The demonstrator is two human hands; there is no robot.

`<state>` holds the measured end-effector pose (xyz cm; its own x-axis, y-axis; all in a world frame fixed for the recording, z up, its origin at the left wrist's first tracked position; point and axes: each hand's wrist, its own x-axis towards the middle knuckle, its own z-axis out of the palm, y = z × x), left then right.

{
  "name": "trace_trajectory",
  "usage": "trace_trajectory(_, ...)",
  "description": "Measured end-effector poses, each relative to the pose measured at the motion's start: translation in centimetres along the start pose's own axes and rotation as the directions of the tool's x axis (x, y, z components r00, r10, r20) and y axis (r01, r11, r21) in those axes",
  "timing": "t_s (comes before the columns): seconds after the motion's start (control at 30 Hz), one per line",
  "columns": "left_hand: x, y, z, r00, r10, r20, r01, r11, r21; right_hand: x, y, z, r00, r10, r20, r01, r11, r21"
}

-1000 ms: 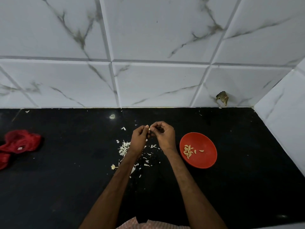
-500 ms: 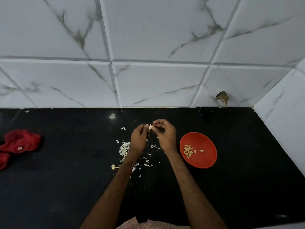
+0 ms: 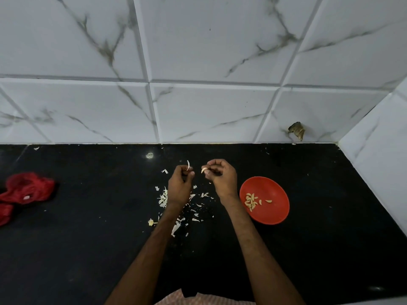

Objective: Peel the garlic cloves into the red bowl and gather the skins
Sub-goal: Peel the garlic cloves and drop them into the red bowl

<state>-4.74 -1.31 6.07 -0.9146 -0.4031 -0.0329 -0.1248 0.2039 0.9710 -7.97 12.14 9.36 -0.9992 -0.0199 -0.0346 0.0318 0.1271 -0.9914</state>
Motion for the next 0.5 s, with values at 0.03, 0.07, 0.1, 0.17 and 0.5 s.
trace_trajectory(0.03, 0.0, -0.1, -0.1, 1.000, -0.001, 0.014, 0.000, 0.999, 0.040, 0.0, 0.1, 0.0, 1.000, -0.006, -0.006, 0.006, 1.000, 0.001)
trace_trajectory(0.07, -0.1, -0.2, -0.2, 1.000, -0.001, 0.027, -0.002, 0.996, 0.095, 0.0, 0.3, 0.0, 1.000, -0.015, -0.015, 0.015, 1.000, -0.008)
trace_trajectory(0.1, -0.2, 0.1, -0.2, 0.999, -0.004, 0.042, -0.002, 0.988, 0.154, -0.1, 0.4, 0.0, 0.999, -0.025, -0.025, 0.025, 0.999, -0.021)
trace_trajectory(0.17, -0.3, 0.4, -0.2, 0.997, -0.020, 0.076, 0.004, 0.979, 0.203, -0.2, 0.5, 0.0, 0.998, -0.049, -0.040, 0.046, 0.997, -0.060)
trace_trajectory(0.5, -0.2, 0.7, 0.5, 0.994, 0.009, 0.111, -0.001, 0.997, -0.078, -0.2, 0.9, 0.3, 0.980, -0.199, 0.004, 0.195, 0.954, -0.229)
